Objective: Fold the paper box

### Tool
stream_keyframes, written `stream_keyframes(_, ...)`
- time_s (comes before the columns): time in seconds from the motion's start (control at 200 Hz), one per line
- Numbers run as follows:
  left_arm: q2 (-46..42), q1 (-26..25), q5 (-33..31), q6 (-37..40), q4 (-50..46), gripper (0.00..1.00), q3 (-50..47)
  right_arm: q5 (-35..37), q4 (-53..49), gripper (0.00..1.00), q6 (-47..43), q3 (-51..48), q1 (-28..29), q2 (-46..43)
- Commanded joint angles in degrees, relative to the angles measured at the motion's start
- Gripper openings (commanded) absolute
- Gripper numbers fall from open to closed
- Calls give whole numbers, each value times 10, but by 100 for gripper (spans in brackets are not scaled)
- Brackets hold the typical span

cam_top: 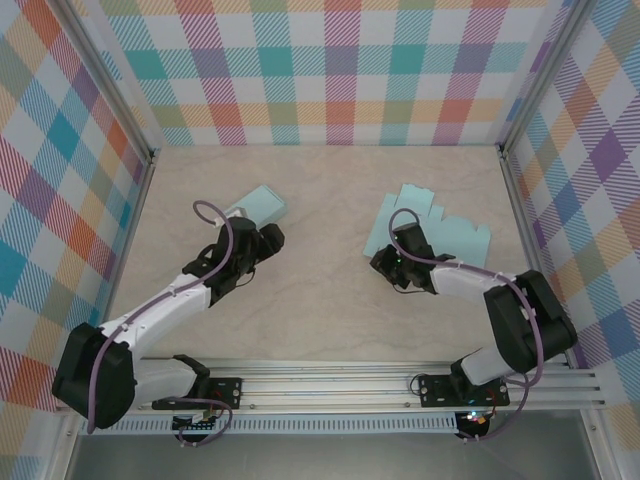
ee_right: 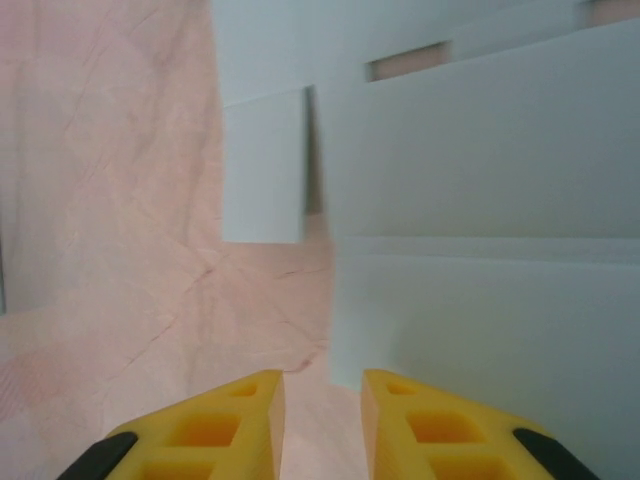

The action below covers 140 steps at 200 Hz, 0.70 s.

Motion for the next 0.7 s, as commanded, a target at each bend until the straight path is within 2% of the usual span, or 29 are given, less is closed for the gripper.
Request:
stream_keyframes(0.0,24,-29,35,-62,52,75,-6,-33,11,32,-38,47,9,8)
stream_keyframes(0.13,54,-81,14,-86,62,75,9,27,-104,47,-94,82,1,-28)
stream_keyframes(0.195,66,-105,-9,-88,54,75,21,39,-154,51,-124,97,-32,-45)
stream_keyframes(0.315,88,-126,-22,-98,40,71,46,19,-205,52,-172,117,-121,-54)
stream_keyframes(0.475,127,-150,-9,-122,49,72,65,33,-242,56,-225,148,-199,-31)
stream_keyframes(0.565,152,-166,-1,-130,54,73,77,36,-254,56,-238,158,-230,4)
stream_keyframes(0.695,193,-183,23,-148,77,73,90,14,-241,56,-239,148,-239,38)
